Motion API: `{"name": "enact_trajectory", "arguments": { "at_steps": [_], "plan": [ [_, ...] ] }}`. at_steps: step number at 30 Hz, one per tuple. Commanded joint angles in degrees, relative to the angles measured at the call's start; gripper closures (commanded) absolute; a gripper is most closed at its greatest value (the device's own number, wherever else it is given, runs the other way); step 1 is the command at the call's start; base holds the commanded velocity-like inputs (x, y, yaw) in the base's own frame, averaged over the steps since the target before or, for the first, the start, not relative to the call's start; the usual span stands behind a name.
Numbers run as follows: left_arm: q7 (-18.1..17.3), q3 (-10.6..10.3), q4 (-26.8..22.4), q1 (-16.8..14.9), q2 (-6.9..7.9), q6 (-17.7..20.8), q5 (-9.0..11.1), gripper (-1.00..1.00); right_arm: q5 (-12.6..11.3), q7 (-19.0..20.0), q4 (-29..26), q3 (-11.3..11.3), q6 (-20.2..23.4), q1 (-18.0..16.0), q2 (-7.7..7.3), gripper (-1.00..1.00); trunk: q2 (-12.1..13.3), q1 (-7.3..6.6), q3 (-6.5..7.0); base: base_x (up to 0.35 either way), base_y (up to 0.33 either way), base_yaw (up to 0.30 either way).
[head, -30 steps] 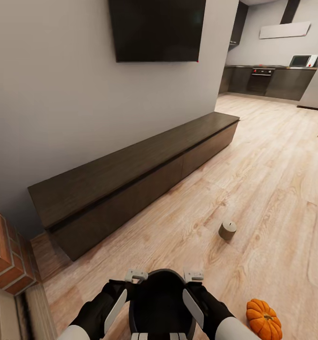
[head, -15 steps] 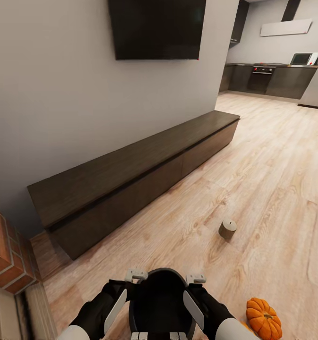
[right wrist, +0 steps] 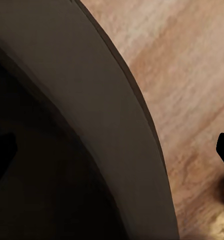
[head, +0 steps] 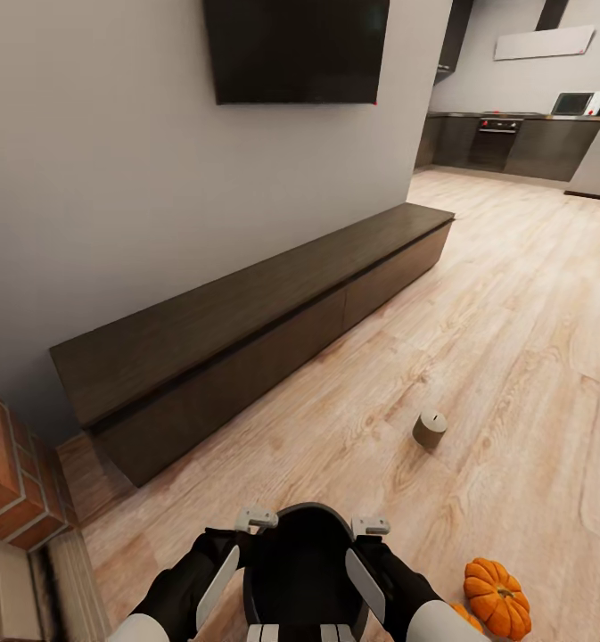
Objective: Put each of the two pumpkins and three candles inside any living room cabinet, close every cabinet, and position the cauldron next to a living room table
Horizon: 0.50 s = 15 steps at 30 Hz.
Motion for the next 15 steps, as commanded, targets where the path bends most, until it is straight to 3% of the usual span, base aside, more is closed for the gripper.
{"name": "enact_trajectory", "arguments": {
  "at_steps": [1, 2, 15],
  "plan": [
    [0.5, -0.2, -0.1, 0.0, 0.04, 0.0, 0.6, 1.00, -0.3, -0.5, -0.1, 0.2, 0.2, 0.0, 0.00, -1.00, 0.0, -0.01, -0.05, 0.000, 0.000, 0.000],
    [0.5, -0.2, -0.1, 0.0, 0.04, -0.2, 0.6, 1.00, -0.3, -0.5, -0.1, 0.2, 0.2, 0.0, 0.00, 1.00, 0.0, -0.01, -0.05, 0.000, 0.000, 0.000],
    [0.5, -0.1, -0.1, 0.0, 0.04, -0.6, 0.6, 1.00, -0.4, -0.4, -0.1, 0.2, 0.2, 0.0, 0.00, 1.00, 0.0, -0.01, -0.05, 0.000, 0.000, 0.000]
  ]
}}
